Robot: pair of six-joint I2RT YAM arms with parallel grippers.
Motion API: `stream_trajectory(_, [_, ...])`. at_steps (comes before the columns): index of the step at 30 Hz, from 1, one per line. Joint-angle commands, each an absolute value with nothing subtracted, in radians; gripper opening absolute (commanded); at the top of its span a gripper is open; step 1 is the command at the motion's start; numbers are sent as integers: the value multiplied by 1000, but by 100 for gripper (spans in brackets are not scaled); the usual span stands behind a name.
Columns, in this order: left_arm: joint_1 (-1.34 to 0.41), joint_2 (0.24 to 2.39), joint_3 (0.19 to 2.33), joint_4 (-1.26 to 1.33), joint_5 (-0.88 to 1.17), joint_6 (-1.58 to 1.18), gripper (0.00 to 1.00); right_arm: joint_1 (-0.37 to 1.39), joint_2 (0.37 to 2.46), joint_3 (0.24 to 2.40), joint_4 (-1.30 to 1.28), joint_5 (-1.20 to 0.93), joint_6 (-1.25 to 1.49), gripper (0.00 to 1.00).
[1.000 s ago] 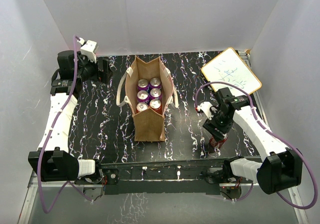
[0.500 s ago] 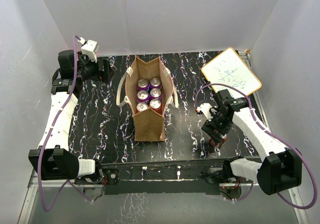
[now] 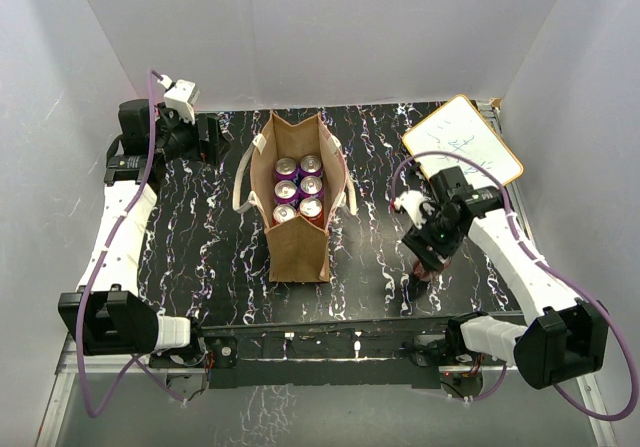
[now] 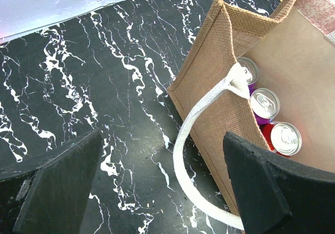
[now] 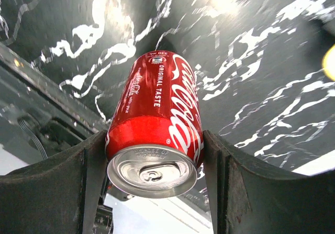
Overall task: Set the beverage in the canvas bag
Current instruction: Pick up the drink from the center of the board, then place the drink in the canvas bag.
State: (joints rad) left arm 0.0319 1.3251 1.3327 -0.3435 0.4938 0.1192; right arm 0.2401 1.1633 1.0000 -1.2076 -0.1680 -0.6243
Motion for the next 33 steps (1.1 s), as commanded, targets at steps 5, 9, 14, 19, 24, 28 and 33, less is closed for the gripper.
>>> stream_trajectory(5, [38, 1332, 1356, -315, 533, 103, 97, 241, 1289, 1470, -1122, -279, -460, 8])
stream_trajectory(9, [39, 1330, 1355, -314, 537, 101, 97, 262, 1382, 1695, -1105, -302, -364, 8])
stream_trajectory(14, [39, 1325, 1351, -314, 535, 104, 97, 353, 1492, 1966, -1093, -284, -287, 8])
stream_trajectory(19, [39, 1324, 1351, -315, 535, 107, 97, 464, 1593, 2176, -1104, -264, -288, 8])
stream_trajectory(24, [39, 1317, 1352, -320, 532, 112, 97, 611, 1638, 2232, -1098, -237, -327, 8])
stream_trajectory(28, [40, 1307, 1348, -324, 529, 118, 97, 701, 1671, 2233, -1129, -275, -369, 8])
stream_trajectory(33, [39, 1287, 1339, -332, 530, 133, 97, 737, 1738, 2277, -1196, -375, -394, 8])
